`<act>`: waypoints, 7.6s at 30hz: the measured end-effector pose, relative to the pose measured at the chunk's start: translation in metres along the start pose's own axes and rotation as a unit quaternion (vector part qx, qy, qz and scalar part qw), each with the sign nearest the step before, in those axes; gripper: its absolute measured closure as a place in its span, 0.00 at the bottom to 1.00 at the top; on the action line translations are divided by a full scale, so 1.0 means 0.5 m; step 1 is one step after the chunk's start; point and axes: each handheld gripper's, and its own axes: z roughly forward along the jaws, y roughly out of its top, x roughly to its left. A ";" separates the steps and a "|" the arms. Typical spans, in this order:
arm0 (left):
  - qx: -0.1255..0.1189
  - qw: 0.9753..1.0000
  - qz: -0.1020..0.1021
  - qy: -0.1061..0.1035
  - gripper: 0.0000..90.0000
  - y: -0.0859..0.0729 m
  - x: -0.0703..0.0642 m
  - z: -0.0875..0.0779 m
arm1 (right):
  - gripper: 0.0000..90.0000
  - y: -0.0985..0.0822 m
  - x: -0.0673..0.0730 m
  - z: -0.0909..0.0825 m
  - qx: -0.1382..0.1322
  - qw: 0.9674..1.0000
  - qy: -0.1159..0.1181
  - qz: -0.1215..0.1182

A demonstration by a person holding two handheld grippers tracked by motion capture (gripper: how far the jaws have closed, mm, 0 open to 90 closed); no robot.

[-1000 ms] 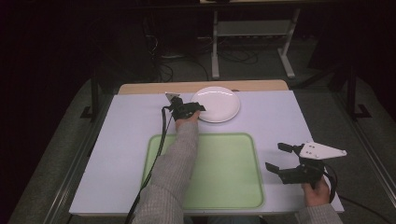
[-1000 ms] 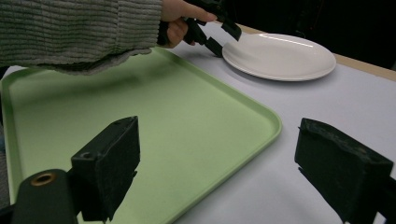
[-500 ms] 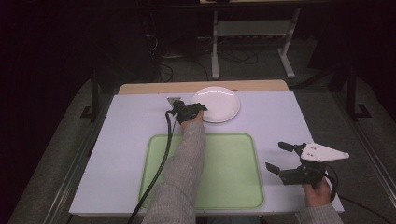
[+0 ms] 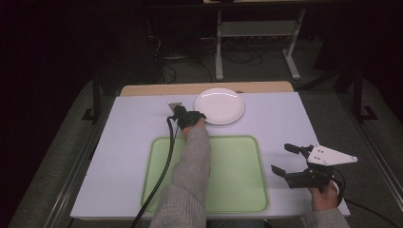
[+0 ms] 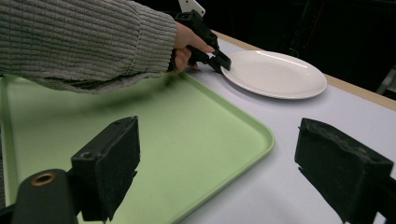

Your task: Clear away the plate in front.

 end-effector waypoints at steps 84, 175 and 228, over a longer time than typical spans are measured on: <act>0.030 0.986 0.077 -0.148 0.97 0.055 0.107 -0.258 | 0.15 -0.007 0.000 -0.006 -0.010 1.000 -0.021 0.004; 0.073 0.987 0.074 -0.124 0.97 -0.126 0.258 -0.384 | 0.15 -0.007 0.011 -0.002 -0.009 0.999 -0.034 0.001; 0.043 0.939 0.340 -0.036 0.71 -0.123 0.197 -0.433 | 0.15 -0.008 0.014 -0.005 -0.008 0.999 -0.038 -0.005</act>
